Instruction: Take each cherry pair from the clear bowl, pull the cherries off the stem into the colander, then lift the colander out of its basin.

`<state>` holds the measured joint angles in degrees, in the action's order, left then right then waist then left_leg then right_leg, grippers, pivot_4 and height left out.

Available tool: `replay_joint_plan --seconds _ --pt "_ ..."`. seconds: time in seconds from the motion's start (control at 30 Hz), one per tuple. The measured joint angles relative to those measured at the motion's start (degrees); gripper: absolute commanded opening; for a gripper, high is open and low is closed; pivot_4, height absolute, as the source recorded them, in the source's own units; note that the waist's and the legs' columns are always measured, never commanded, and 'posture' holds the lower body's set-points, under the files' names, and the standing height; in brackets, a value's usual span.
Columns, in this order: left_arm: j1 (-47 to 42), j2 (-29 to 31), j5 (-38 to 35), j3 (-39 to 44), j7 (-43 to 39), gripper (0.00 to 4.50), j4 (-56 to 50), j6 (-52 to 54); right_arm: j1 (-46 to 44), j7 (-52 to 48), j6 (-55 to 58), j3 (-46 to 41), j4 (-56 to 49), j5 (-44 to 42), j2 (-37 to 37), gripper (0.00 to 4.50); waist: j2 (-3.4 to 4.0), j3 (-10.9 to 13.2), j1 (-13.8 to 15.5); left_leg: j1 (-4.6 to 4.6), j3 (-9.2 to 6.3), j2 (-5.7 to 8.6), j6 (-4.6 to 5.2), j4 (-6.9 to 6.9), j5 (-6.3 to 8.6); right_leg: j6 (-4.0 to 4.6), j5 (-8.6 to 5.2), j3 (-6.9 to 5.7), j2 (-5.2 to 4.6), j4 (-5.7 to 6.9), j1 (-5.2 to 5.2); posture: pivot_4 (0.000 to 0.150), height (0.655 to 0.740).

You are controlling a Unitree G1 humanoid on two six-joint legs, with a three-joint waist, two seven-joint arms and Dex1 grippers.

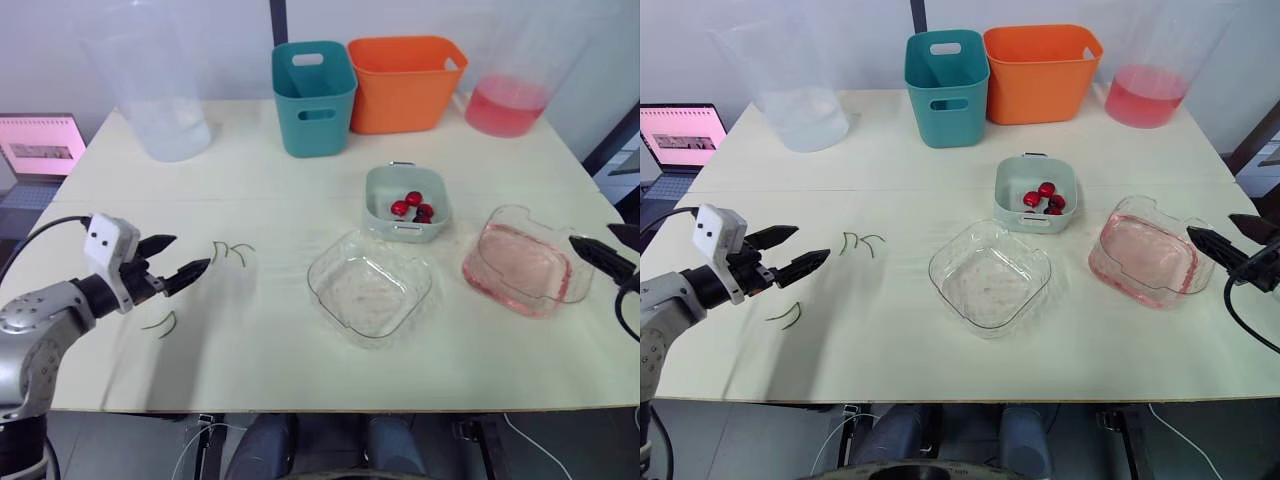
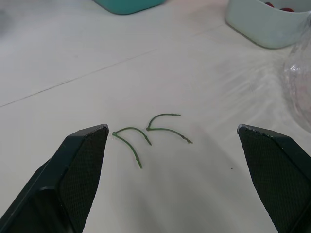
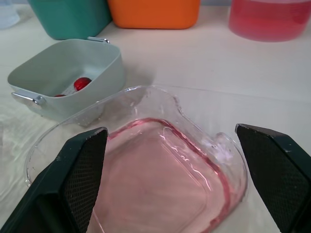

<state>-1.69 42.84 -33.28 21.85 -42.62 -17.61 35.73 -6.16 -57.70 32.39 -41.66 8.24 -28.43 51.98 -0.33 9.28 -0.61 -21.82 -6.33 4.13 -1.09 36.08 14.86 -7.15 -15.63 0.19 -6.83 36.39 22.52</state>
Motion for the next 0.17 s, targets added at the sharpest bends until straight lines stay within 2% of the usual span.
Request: replay_joint_plan --seconds 0.17 --pt "1.13 -0.81 -0.66 0.19 1.11 4.50 -0.74 0.00 -1.16 0.00 -0.68 1.06 0.97 -0.13 0.93 4.46 0.00 0.00 0.00 0.00 -0.01 -0.01 0.00 -0.02 0.00 0.00 0.00 -0.01 0.00 -0.04 -0.01 0.150 0.7400"
